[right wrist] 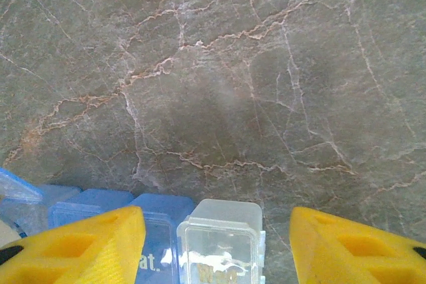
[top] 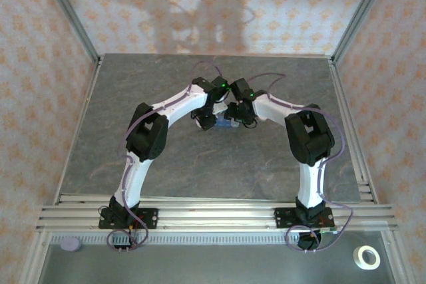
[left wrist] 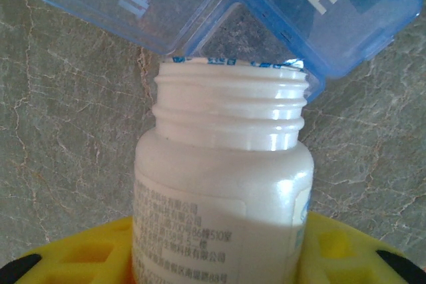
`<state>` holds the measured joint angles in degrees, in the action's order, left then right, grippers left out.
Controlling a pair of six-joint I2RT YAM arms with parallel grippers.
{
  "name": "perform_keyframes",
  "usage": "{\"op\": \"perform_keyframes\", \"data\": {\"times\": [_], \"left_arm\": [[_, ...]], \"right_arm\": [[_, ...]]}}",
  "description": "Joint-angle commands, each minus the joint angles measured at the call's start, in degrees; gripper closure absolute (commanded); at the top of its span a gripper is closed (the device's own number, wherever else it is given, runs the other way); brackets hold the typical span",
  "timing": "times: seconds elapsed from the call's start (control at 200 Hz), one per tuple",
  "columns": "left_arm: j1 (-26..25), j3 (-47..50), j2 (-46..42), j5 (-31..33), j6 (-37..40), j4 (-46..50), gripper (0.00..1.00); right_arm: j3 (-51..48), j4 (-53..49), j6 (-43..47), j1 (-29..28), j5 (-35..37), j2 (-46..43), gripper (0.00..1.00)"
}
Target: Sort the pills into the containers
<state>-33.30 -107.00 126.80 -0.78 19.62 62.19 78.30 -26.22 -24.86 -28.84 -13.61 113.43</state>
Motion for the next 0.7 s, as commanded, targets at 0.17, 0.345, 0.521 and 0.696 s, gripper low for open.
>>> {"op": "perform_keyframes", "data": {"times": [0.17, 0.345, 0.521, 0.696], "left_arm": [[-0.2, -0.2, -2.0, 1.3, 1.3, 1.7, 1.00], [0.4, 0.0, -2.5, 0.1, 1.6, 1.9, 1.00], [0.7, -0.2, -3.0, -0.9, 2.4, 3.4, 1.00], [0.9, -0.3, -3.1, -0.8, 3.1, 4.7, 1.00]], "right_arm": [[-3.3, 0.2, -1.7, -0.4, -0.8, -0.6, 0.40], [-4.1, 0.6, -2.1, -0.5, -1.1, -1.4, 0.40], [-3.7, 0.4, -2.1, -0.5, -1.5, -1.4, 0.40], [-3.2, -0.1, -1.9, -0.5, -1.6, -1.3, 0.40]]}}
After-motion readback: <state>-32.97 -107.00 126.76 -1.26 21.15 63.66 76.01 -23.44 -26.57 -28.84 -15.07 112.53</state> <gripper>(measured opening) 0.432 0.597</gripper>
